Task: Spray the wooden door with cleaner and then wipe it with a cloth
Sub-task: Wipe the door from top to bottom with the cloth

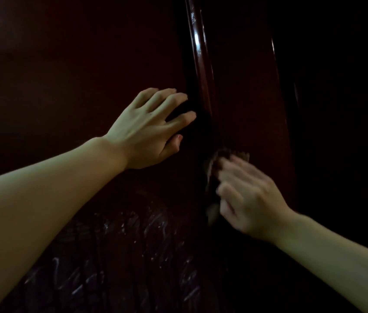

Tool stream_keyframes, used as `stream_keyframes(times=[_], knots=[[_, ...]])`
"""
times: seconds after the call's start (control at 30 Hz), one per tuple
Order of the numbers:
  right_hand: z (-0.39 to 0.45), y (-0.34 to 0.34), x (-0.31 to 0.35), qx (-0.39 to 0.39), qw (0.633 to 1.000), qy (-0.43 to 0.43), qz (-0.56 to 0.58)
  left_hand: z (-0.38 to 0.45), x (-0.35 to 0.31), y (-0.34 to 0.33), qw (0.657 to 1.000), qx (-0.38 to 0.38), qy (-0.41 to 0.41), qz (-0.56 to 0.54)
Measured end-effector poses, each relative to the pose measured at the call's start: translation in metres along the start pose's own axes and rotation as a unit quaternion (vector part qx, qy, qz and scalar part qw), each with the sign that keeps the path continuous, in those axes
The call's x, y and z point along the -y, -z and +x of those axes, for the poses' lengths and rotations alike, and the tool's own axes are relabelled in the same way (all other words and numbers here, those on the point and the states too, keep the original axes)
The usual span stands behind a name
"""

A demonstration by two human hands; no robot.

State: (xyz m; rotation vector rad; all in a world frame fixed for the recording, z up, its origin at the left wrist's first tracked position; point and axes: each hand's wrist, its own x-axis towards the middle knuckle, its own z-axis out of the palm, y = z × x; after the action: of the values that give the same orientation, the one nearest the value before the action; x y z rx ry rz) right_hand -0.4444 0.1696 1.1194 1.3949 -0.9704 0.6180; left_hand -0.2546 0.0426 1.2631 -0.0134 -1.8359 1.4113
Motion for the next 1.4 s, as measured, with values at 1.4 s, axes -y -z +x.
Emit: stream_keyframes(times=[1.4], knots=[[0.046,-0.06,0.133,0.037,0.995,-0.092,-0.015,-0.162,0.035,0.03,0.993,0.065,0.098,0.018]])
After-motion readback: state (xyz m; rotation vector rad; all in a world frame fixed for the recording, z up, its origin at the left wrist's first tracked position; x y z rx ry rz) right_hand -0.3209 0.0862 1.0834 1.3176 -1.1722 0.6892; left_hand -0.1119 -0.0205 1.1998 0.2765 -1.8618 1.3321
